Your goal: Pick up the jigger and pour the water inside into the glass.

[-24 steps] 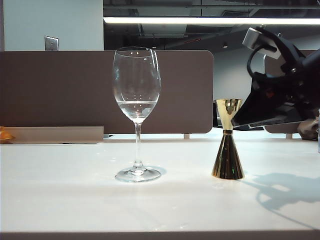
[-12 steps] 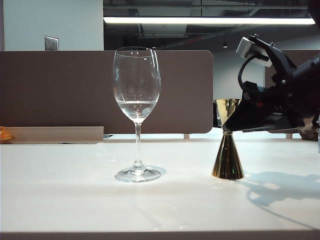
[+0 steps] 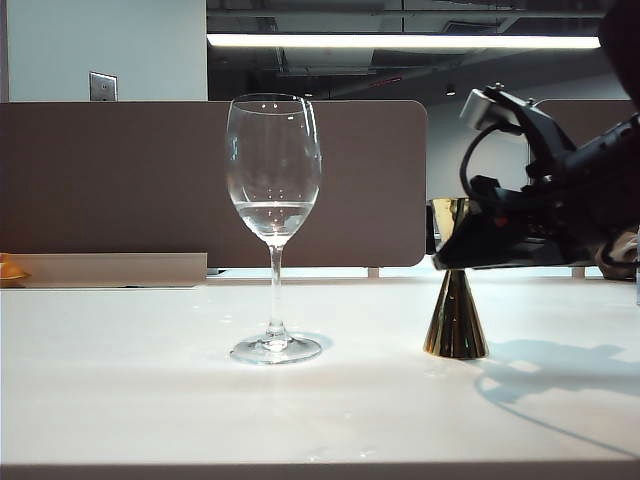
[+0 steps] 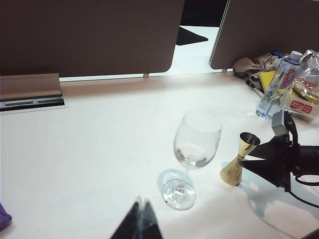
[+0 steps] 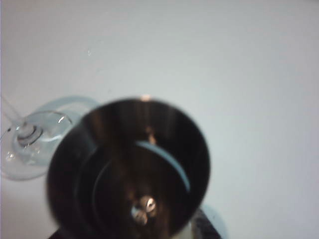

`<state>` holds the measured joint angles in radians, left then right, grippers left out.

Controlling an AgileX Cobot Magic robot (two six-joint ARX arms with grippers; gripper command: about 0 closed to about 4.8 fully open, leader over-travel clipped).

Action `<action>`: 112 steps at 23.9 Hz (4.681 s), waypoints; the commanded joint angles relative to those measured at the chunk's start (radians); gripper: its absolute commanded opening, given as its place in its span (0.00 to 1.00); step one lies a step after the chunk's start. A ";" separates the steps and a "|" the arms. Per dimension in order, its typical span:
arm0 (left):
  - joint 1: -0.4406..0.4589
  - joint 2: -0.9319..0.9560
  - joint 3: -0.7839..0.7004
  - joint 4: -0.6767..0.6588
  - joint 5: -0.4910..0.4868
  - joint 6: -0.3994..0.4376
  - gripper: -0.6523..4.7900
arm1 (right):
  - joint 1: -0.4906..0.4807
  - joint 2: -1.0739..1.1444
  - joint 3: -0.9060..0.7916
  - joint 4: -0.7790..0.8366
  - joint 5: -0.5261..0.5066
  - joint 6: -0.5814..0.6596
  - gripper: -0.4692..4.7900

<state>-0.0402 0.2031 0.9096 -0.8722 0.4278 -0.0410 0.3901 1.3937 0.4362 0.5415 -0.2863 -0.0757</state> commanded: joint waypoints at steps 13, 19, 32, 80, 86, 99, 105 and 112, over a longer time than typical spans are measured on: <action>0.002 0.000 0.004 0.012 0.003 0.007 0.12 | 0.000 0.085 0.056 0.061 -0.003 0.002 0.45; 0.002 0.000 0.004 0.012 0.003 0.008 0.12 | 0.000 0.087 0.056 0.061 -0.004 0.002 0.34; 0.002 0.000 0.004 0.012 0.003 0.007 0.12 | 0.000 0.087 0.056 0.062 -0.004 0.002 0.24; 0.002 0.000 0.004 -0.008 -0.050 0.056 0.12 | 0.014 -0.212 0.434 -0.494 -0.001 -0.142 0.09; 0.002 0.000 0.004 -0.009 -0.050 0.056 0.12 | 0.020 -0.211 0.476 -0.524 -0.001 -0.166 0.09; 0.002 0.001 0.004 0.012 0.137 0.068 0.11 | 0.030 -0.209 0.480 -0.546 -0.005 -0.188 0.09; 0.002 0.001 0.004 0.011 0.133 0.068 0.12 | 0.034 -0.209 0.480 -0.552 -0.003 -0.217 0.09; 0.002 0.001 0.004 0.012 0.134 0.068 0.12 | 0.043 -0.209 0.492 -0.553 -0.002 -0.232 0.09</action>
<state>-0.0402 0.2031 0.9096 -0.8722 0.5571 0.0257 0.4313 1.1908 0.9131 -0.0330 -0.2848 -0.3016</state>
